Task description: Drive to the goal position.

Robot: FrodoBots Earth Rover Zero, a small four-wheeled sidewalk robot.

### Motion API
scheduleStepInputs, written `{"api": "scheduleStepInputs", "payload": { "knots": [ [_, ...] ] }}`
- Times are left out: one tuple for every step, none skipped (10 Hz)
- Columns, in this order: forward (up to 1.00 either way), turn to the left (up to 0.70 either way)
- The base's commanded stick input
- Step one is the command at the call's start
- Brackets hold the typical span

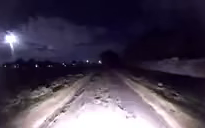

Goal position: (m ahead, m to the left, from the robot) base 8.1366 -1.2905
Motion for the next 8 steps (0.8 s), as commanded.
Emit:
{"api": "scheduleStepInputs", "payload": {
  "knots": [
    [0.85,0.00],
    [0.85,0.00],
    [0.85,0.00],
    [0.85,0.00],
    [0.85,0.00],
    [0.85,0.00],
    [0.85,0.00],
    [0.85,0.00]
  ]
}}
